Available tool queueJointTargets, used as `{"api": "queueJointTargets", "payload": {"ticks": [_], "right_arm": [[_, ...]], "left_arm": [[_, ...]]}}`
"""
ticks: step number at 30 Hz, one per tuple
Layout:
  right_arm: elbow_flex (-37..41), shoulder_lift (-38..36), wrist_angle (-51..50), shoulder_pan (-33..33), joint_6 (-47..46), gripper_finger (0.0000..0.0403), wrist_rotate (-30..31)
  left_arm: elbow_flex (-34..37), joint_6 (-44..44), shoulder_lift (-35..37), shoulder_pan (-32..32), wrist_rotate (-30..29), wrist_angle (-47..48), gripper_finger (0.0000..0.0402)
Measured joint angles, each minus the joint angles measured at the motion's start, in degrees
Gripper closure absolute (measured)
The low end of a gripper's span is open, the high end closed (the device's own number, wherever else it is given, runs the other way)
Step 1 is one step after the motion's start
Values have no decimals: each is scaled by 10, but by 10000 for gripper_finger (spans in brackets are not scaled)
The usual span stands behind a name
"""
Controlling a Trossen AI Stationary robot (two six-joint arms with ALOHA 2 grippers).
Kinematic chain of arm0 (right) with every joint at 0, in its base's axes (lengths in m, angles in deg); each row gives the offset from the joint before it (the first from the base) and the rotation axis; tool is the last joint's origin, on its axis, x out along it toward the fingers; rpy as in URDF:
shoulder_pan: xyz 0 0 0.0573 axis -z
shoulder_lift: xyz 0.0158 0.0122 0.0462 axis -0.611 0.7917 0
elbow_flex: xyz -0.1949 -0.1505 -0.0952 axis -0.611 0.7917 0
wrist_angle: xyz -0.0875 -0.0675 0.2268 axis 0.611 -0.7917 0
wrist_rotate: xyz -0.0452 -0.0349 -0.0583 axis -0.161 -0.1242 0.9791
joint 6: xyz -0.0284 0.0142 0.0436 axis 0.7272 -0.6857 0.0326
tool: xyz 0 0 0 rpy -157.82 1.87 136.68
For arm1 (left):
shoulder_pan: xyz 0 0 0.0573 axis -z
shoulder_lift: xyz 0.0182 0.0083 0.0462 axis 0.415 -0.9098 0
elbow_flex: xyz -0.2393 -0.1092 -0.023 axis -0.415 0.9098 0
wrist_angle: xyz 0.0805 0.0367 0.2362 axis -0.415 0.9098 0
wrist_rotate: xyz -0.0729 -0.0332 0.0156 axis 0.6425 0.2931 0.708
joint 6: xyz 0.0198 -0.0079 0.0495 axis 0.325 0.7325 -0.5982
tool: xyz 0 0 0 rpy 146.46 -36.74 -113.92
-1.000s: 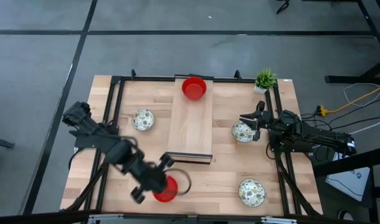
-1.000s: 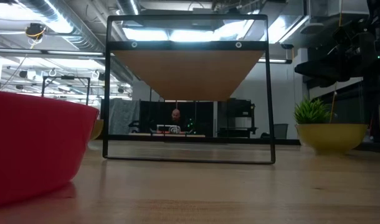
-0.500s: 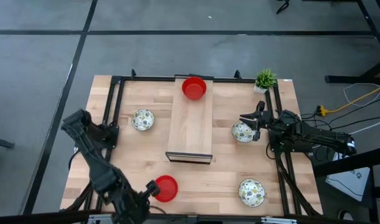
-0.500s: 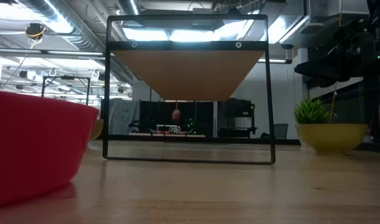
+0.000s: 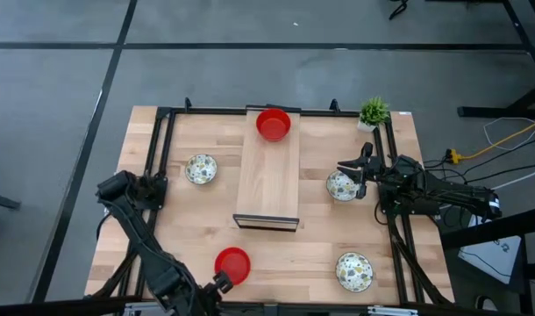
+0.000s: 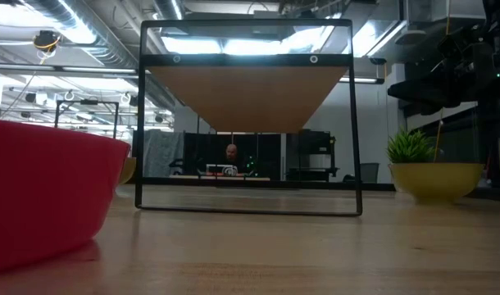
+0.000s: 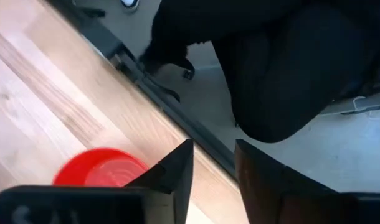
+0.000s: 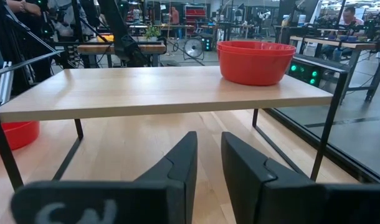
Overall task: Pick & Place Mini bowls
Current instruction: Stack the red bowl on top of the red bowls on the shelf
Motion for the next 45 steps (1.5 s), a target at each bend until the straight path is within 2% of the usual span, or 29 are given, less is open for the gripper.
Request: {"api": "queueJointTargets", "payload": {"ticks": [7,16,21,30,39,45], "right_arm": [[0,0,0,0,0,328,0],[0,0,0,0,0,328,0],[0,0,0,0,0,328,0],[0,0,0,0,0,328,0],[0,0,0,0,0,328,0],[0,0,0,0,0,328,0]], "left_arm": [[0,35,-22,-2,-5,16,257],[0,44,-48,-17,-12,40,260],[0,44,-65,-29,-40,46,259],[0,44,-66,-45,-45,69,274],[68,44,-69,-44,-47,34,284],[82,45,-69,-44,-56,32,286]]}}
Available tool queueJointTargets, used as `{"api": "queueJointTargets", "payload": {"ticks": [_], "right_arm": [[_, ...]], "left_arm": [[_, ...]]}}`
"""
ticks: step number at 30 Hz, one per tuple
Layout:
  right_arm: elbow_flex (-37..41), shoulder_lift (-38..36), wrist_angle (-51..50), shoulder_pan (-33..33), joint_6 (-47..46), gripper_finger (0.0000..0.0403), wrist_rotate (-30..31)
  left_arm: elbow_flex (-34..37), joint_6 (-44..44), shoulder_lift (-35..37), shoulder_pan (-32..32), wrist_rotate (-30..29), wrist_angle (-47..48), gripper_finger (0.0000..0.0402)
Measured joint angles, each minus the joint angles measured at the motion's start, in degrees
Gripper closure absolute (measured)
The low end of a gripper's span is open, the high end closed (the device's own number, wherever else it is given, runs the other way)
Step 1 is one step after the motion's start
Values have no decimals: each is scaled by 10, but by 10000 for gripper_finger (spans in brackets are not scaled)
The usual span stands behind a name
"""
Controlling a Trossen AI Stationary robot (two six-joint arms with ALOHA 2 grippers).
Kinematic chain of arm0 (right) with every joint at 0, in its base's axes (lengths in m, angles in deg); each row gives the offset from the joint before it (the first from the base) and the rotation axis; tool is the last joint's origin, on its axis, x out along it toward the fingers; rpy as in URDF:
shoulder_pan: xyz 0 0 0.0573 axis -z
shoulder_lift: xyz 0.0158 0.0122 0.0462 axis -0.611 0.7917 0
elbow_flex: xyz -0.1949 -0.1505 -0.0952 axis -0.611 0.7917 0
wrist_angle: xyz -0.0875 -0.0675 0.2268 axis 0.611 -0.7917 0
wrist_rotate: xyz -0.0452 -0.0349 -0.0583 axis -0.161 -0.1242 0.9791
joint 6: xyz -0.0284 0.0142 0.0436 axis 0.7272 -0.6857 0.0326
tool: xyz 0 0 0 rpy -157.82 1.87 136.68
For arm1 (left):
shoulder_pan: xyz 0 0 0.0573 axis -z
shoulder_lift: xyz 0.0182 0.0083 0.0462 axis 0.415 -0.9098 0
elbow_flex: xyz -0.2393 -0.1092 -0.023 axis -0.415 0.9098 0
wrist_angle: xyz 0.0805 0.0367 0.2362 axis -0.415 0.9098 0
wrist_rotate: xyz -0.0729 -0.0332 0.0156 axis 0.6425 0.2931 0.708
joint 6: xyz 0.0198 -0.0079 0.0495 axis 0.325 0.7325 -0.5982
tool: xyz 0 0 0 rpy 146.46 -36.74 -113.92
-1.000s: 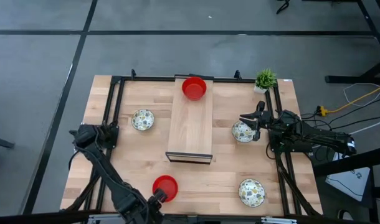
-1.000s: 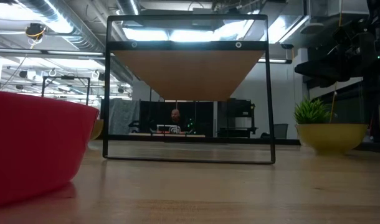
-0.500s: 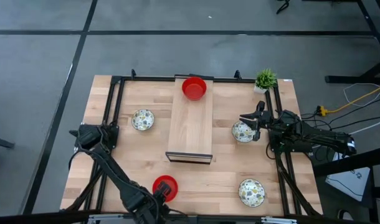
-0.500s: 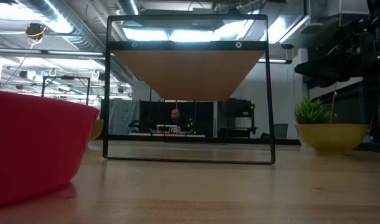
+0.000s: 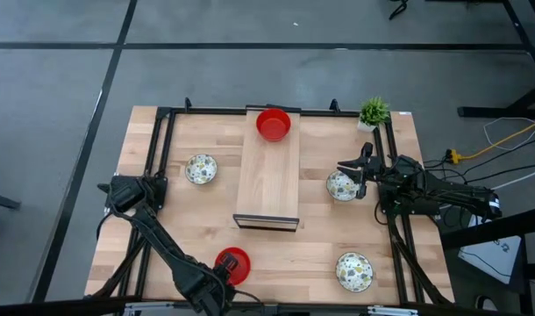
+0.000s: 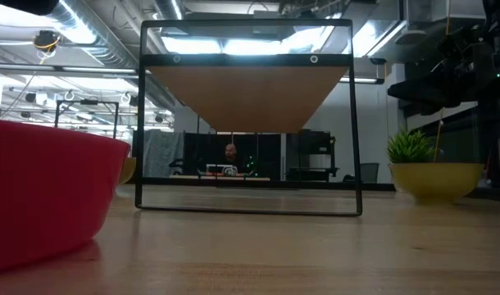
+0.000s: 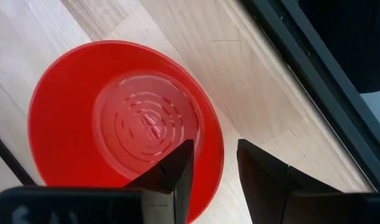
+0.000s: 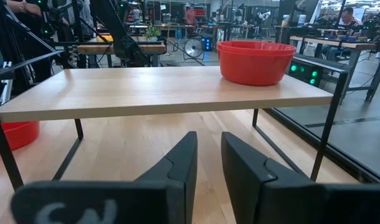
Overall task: Pick & Place Mini bowls
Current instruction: Stack the red bowl on top of the red bowls on the shelf
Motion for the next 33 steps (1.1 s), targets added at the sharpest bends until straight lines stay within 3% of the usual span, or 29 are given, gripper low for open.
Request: {"api": "queueJointTargets", "payload": {"ticks": [27,33], "right_arm": [[0,0,0,0,0,328,0],[0,0,0,0,0,328,0]], "left_arm": [[0,13,-24,0,-5,-25,295],[0,9,-24,0,-5,-25,316]]}}
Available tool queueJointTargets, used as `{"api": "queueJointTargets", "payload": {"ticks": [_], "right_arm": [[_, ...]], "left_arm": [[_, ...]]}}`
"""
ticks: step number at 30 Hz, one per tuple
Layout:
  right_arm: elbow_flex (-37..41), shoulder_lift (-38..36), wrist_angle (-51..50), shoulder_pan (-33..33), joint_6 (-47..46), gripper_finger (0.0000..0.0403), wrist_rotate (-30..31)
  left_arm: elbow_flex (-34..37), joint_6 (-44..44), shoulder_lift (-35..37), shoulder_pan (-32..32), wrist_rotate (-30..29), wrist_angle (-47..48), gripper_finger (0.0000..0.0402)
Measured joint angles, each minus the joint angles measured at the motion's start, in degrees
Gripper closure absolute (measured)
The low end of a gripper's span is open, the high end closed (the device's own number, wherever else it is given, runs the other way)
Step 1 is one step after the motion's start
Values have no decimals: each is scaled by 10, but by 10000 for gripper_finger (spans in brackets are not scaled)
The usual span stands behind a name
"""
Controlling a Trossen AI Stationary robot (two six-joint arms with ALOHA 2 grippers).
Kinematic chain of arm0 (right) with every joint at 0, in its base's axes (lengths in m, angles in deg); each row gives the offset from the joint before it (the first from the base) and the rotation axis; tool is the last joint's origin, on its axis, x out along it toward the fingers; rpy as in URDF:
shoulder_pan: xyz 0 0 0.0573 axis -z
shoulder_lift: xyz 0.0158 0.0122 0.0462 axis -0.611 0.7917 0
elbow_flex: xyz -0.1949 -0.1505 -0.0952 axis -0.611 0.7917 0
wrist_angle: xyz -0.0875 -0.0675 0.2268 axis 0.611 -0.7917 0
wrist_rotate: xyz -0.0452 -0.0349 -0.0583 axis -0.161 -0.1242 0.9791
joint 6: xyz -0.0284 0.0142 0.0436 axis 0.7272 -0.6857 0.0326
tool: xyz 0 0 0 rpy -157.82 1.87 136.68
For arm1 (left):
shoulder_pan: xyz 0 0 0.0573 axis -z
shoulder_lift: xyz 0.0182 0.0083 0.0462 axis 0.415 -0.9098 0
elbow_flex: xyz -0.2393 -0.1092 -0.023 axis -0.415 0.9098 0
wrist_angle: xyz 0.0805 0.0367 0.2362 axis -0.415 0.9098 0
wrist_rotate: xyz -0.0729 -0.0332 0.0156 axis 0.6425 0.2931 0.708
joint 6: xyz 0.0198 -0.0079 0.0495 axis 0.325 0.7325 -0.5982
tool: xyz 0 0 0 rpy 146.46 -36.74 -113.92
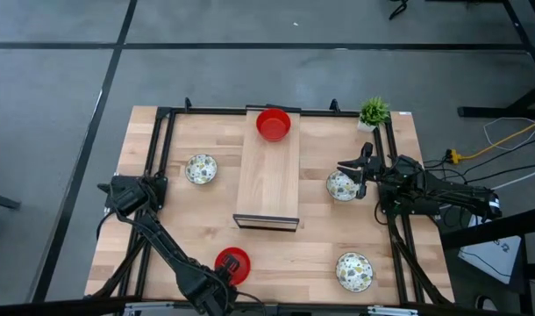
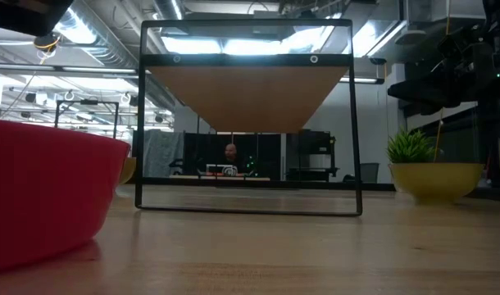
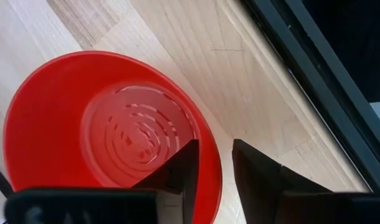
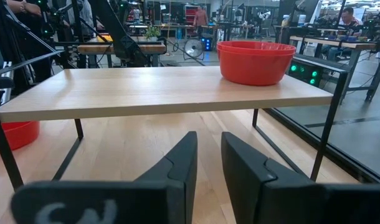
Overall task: Pick & Place Mini bowls
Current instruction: Stack the red bowl on top of the red bowls on the shelf
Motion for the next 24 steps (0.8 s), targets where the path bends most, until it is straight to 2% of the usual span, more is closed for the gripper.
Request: {"api": "queueJointTargets", "payload": {"ticks": [8,24], "right_arm": [[0,0,0,0,0,328,0],[0,0,0,0,0,328,0]], "left_arm": [[0,0,0,3,-8,1,394],[-5,4,6,6,-13,8,398]]}}
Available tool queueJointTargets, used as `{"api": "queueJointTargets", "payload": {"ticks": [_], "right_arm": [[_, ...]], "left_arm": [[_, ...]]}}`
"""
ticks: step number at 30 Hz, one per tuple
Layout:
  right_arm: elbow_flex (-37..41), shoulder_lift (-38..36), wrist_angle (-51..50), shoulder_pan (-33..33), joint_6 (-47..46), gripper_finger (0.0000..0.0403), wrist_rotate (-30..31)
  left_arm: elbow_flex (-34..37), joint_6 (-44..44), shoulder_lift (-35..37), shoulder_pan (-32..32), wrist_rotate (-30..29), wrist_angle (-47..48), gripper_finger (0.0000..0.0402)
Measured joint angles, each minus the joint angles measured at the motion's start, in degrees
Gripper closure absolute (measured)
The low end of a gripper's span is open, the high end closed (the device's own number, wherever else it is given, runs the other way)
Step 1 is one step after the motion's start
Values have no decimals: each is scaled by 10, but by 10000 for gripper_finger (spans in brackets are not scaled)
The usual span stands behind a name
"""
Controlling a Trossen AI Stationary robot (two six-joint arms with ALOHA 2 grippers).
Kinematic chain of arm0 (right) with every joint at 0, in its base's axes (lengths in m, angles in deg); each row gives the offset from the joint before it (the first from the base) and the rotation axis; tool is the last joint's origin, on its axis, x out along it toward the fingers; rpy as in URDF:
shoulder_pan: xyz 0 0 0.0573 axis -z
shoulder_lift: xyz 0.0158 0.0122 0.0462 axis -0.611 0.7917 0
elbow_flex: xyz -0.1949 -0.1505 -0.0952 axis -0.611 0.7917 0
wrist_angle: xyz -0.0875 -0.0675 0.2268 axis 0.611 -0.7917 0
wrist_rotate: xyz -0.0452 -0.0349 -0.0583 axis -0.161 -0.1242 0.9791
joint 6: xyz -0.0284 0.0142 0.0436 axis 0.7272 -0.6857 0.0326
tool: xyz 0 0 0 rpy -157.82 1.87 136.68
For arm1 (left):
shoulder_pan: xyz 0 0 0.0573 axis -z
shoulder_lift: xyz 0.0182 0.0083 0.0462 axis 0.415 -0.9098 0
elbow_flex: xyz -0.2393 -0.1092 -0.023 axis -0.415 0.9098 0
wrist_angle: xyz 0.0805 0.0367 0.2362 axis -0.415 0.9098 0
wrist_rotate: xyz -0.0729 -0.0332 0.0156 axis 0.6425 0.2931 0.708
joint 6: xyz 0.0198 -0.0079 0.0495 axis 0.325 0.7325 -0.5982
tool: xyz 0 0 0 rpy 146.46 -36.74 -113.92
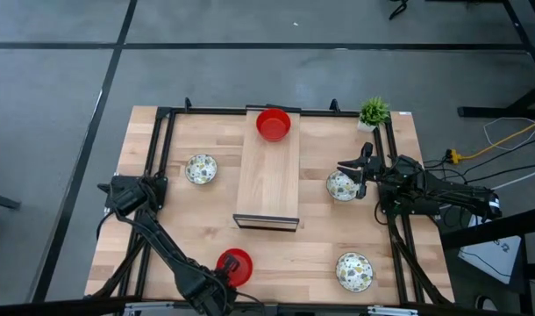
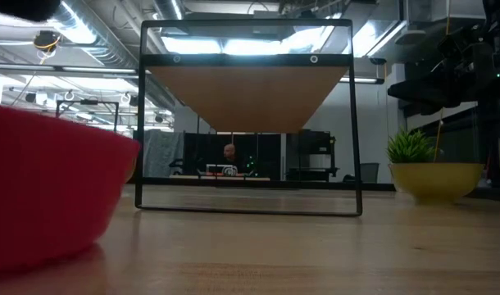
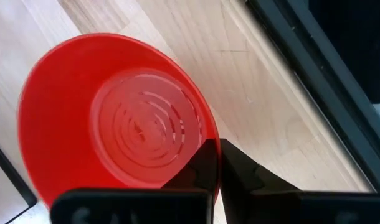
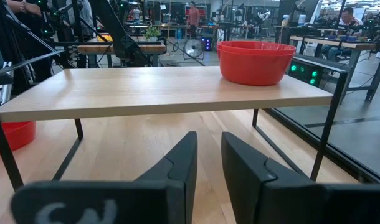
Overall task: Pick & Place Mini bowls
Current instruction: Stack the red bowl on top of the red bowls on the shelf
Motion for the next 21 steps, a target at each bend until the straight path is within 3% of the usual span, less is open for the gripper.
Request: {"api": "queueJointTargets", "payload": {"ticks": [21], "right_arm": [[0,0,0,0,0,328,0]], "left_arm": [[-10,11,127,39,-10,5,398]]}}
